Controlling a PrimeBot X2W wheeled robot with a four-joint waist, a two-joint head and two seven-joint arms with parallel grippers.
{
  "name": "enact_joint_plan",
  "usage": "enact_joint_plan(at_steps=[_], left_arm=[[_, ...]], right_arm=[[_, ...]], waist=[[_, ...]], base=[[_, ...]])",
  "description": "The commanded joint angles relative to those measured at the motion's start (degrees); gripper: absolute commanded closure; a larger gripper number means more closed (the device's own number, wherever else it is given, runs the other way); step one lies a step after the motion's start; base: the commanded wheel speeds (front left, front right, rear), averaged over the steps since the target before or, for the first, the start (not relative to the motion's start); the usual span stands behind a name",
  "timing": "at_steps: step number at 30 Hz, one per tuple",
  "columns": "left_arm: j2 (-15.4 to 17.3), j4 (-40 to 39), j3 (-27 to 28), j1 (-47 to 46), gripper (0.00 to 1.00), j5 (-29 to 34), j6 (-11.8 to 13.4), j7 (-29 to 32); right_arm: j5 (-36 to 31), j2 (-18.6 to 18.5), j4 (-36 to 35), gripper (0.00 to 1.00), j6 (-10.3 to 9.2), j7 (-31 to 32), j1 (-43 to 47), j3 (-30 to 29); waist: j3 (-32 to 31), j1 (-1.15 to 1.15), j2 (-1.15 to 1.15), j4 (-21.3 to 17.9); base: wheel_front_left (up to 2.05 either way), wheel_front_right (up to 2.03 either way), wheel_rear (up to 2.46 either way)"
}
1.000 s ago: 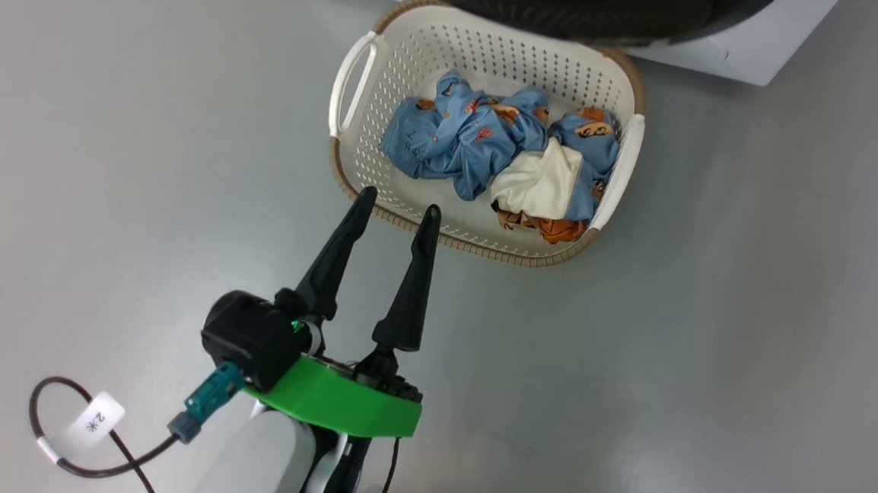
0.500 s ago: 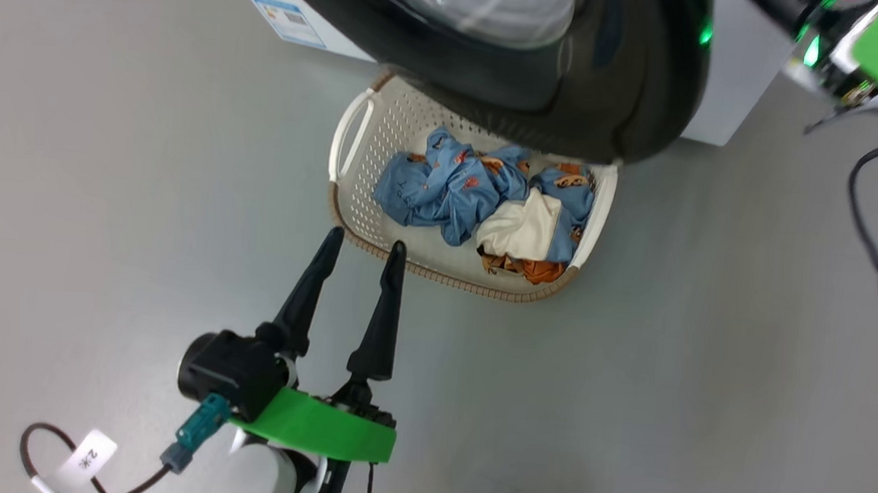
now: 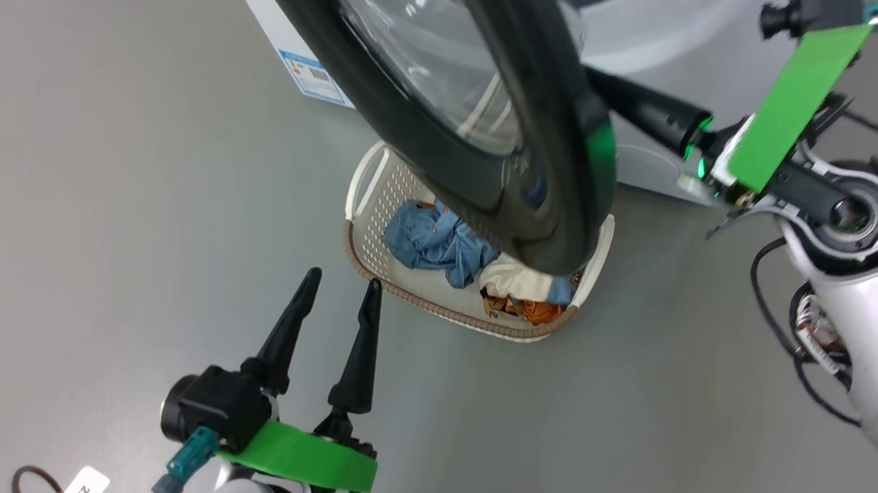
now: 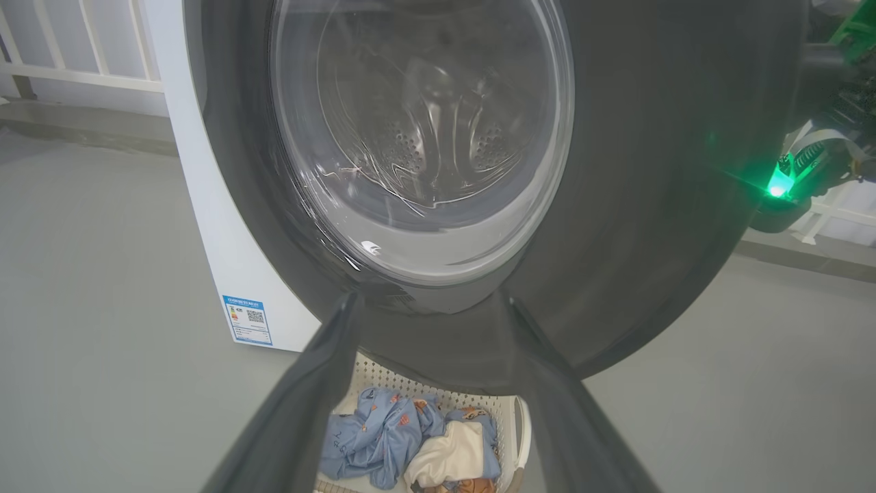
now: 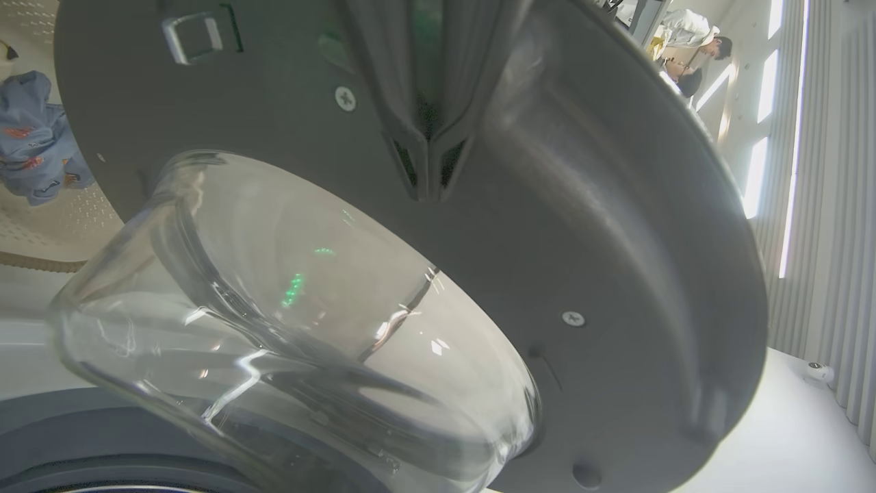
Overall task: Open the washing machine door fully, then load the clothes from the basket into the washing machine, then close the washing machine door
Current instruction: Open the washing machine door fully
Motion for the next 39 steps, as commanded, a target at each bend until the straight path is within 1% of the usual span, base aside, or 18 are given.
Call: enact_joint_plan(at_steps=[1, 11, 21, 27, 31, 32, 34, 35, 36, 37, 38, 39], left_arm=[[1.03, -0.88, 2.22, 0.78, 0.00, 0.70, -0.33, -0.37], [1.03, -0.64, 4.41, 2.73, 0.00, 2.83, -1.86, -0.37], [1.03, -0.83, 4.59, 4.37, 0.00, 2.93, -2.15, -0.37], [1.03, -0.67, 4.87, 4.65, 0.00, 3.28, -2.22, -0.37], [1.03, -0.37, 5.32, 4.52, 0.00, 3.80, -2.52, -0.37], [1.03, -0.29, 5.42, 4.47, 0.00, 3.91, -2.61, -0.37], [1.03, -0.06, 5.66, 4.40, 0.00, 4.19, -2.81, -0.37], [1.03, 0.06, 5.82, 4.38, 0.00, 4.34, -2.91, -0.37], [1.03, 0.20, 6.01, 4.37, 0.00, 4.49, -3.02, -0.37], [1.03, 0.37, 6.24, 4.36, 0.00, 4.64, -3.14, -0.37], [1.03, 0.57, 6.51, 4.37, 0.00, 4.79, -3.27, -0.37], [1.03, 0.57, 6.51, 4.37, 0.00, 4.79, -3.27, -0.37]], right_arm=[[0.76, 1.85, -2.20, 1.00, 0.35, 0.60, 1.70, 0.97], [1.07, 5.17, -3.05, 1.00, 0.35, 1.90, 6.13, 2.21], [0.66, 7.89, -3.76, 1.00, 0.35, 2.74, 8.64, 2.91], [0.03, 8.56, -3.83, 1.00, 0.35, 2.72, 9.56, 2.87], [-0.69, 8.49, -3.69, 1.00, 0.35, 1.33, 10.08, 2.23], [-0.87, 8.38, -3.66, 0.95, 0.35, 0.89, 10.27, 2.05], [-1.12, 8.03, -3.61, 0.64, 0.35, 0.04, 10.73, 1.66], [-1.24, 7.80, -3.59, 0.56, 0.35, -0.48, 10.99, 1.40], [-1.36, 7.57, -3.57, 0.35, 0.35, -1.09, 11.26, 1.10], [-1.44, 7.34, -3.52, 0.08, 0.35, -1.64, 11.56, 0.84], [-1.49, 7.08, -3.54, 0.00, 0.35, -2.15, 11.91, 0.59], [-1.49, 7.08, -3.54, 0.00, 0.35, -2.15, 11.91, 0.59]], waist=[[-1.89, 0.01, 0.00, 0.70], [-5.31, 0.01, 0.00, 2.20], [-6.60, 0.01, 0.00, 3.71], [-7.37, 0.01, 0.00, 3.59], [-8.09, 0.01, 0.00, 2.50], [-8.29, 0.01, 0.00, 2.15], [-8.73, 0.01, 0.00, 1.35], [-8.95, 0.01, 0.00, 0.92], [-9.15, 0.01, 0.00, 0.47], [-9.38, 0.01, 0.00, 0.02], [-9.62, 0.01, 0.00, -0.43], [-9.62, 0.01, 0.00, -0.43]], base=[[0.00, 0.00, 0.00], [0.00, 0.00, 0.00], [0.00, 0.00, 0.00], [0.00, 0.00, 0.00], [0.00, 0.00, 0.00], [0.00, 0.00, 0.00], [0.00, 0.00, 0.00], [0.00, 0.00, 0.00], [0.00, 0.00, 0.00], [0.00, 0.00, 0.00], [0.00, 0.00, 0.00], [0.00, 0.00, 0.00]])
